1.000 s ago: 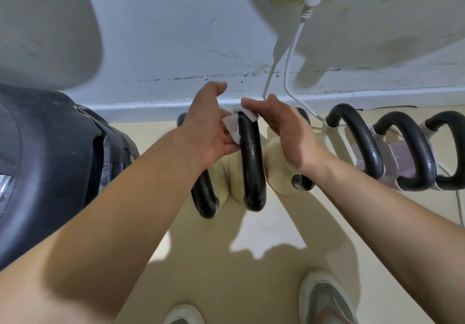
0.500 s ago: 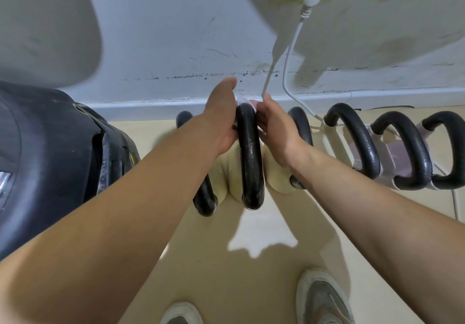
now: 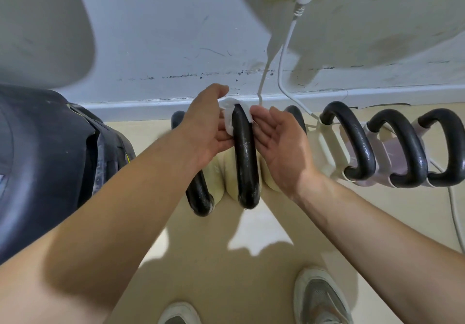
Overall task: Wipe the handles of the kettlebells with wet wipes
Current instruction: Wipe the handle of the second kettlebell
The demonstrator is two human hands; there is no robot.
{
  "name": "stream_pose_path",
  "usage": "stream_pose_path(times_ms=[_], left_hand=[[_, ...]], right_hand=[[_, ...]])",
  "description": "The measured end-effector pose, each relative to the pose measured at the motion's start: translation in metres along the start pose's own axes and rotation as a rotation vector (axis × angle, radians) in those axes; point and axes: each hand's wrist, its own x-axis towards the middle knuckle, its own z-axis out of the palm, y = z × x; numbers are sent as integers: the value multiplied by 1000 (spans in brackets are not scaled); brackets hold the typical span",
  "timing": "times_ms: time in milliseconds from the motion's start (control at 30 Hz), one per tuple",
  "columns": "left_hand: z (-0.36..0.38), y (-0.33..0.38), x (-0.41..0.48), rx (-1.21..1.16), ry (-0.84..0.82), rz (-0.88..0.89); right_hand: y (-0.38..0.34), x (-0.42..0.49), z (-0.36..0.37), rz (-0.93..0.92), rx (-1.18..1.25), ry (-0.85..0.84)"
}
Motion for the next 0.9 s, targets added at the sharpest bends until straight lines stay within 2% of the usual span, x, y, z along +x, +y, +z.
stream_pose_path(times_ms=[133, 333, 500, 600, 667, 767, 900], left_hand=[[6, -8, 1, 6, 63, 72], [0, -18, 17, 405, 185, 315], [2, -9, 17, 745, 170, 542], [7, -8, 23, 806, 111, 535], [3, -6, 34, 703, 30, 474], [-2, -2, 40, 614, -13, 424], [0, 0, 35, 887, 41, 577]], right_hand=[[-3, -4, -2, -9, -67, -6], [-9, 13, 6, -95, -365, 11], [-20, 35, 13, -94, -588, 157], [-17, 49, 13, -31, -542, 89], [-13, 52, 9, -13, -499, 63], [-14, 42, 9, -107, -447, 15], [-12, 33, 8, -228, -404, 12]])
